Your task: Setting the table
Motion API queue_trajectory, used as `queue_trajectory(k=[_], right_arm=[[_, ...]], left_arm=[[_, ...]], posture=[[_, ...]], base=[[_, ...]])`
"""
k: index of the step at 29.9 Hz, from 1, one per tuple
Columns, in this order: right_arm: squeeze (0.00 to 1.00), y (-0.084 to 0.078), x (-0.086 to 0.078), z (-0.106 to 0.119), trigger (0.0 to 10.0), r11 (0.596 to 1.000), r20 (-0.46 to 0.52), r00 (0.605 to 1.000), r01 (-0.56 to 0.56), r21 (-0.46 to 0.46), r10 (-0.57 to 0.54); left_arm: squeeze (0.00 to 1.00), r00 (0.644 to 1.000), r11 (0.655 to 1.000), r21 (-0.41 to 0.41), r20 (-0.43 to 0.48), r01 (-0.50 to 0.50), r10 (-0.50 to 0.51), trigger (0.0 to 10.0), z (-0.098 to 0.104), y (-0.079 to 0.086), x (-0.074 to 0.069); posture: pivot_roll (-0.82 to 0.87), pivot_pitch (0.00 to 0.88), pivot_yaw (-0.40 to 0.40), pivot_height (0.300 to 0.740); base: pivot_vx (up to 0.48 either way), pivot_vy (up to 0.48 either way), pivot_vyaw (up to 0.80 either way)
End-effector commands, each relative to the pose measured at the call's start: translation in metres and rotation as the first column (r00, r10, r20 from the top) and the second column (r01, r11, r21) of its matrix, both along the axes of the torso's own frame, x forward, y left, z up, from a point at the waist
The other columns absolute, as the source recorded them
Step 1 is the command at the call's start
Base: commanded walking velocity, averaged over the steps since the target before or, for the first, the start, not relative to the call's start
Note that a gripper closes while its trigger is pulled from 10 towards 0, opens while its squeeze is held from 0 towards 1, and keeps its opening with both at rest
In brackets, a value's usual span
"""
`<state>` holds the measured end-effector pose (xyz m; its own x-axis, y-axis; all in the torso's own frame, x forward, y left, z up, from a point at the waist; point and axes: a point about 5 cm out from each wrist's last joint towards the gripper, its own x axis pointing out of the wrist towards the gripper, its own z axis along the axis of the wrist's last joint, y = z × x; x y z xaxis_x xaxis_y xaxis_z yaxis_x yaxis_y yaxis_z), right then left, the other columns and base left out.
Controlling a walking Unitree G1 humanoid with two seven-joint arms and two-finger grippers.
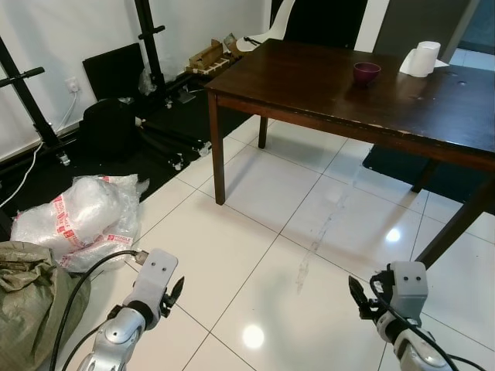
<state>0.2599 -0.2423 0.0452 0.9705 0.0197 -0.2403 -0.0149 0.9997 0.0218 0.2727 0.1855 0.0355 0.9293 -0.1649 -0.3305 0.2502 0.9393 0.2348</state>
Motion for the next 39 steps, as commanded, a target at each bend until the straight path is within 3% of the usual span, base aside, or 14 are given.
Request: queue_trajectory(k=[1, 13, 39], right_arm=[[0.00, 0.0045, 0.0025, -0.0035, 10.0, 1.000, -0.022, 1.000, -0.017, 0.006, 0.017], [0.00, 0.0137, 0.0119, -0.0018, 10.0, 0.999, -0.017, 0.999, -0.049, 0.015, 0.050], [0.00, 0.0129, 0.0073, -0.0055, 10.0, 0.999, -0.005, 1.000, -0.012, 0.033, 0.012]], left_arm=[[0.00, 1.000, 1.000, 0.000, -0.012, -0.028, 0.028, 10.0, -0.0035, 0.0062, -0.0067], [0.00, 0.998, 0.998, -0.004, -0.015, -0.058, 0.058, 10.0, -0.0058, 0.0100, -0.0131], [0.00, 1.000, 1.000, 0.008, 0.009, -0.020, 0.020, 10.0, 0.0012, 0.0054, -0.0035]], posture=[[-0.06, 0.006, 0.051, 0.740], [-0.05, 0.000, 0.043, 0.740], [-0.07, 0.000, 0.078, 0.740]], base=[[0.000, 0.000, 0.00], [0.000, 0.000, 0.00], [0.000, 0.000, 0.00]])
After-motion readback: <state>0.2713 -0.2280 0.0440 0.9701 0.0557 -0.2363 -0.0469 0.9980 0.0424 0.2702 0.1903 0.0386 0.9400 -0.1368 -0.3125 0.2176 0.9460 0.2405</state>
